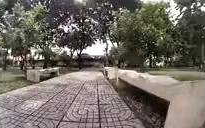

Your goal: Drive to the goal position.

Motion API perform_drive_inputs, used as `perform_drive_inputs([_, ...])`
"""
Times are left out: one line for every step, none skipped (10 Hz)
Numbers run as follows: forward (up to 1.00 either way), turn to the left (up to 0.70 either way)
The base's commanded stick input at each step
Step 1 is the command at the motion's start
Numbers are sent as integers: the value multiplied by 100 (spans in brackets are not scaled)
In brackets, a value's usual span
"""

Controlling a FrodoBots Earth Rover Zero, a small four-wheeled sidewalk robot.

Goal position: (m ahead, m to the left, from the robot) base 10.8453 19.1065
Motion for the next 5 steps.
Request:
perform_drive_inputs([100, 27])
perform_drive_inputs([100, 4])
perform_drive_inputs([100, 0])
perform_drive_inputs([100, 0])
perform_drive_inputs([100, 0])
